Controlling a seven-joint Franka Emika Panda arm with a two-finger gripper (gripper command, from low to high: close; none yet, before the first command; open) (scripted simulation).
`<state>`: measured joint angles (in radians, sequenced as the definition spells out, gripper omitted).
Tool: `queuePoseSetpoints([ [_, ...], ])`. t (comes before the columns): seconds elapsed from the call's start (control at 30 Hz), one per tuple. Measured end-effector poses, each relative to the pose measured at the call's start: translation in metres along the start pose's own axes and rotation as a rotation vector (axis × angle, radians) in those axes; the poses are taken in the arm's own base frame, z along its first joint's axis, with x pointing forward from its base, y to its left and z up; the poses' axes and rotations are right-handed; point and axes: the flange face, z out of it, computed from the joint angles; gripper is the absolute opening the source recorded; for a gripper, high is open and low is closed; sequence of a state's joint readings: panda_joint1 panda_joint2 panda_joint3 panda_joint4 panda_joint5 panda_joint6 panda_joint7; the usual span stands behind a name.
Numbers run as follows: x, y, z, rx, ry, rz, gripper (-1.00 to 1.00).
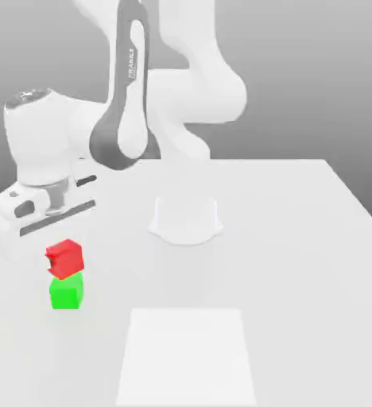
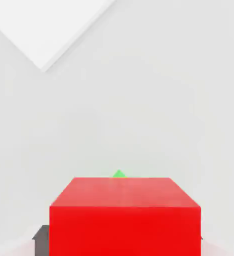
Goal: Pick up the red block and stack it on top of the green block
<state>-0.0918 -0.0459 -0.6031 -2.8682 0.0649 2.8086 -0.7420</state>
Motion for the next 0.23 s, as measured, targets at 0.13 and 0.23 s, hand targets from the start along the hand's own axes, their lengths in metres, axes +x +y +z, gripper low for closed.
queuePoseSetpoints([
  [0.13, -0.004, 0.002, 0.015, -0.022, -0.005, 0.004, -1.00],
  [0.23, -0.009, 0.005, 0.024, -0.044, -0.012, 0.010, 1.00],
])
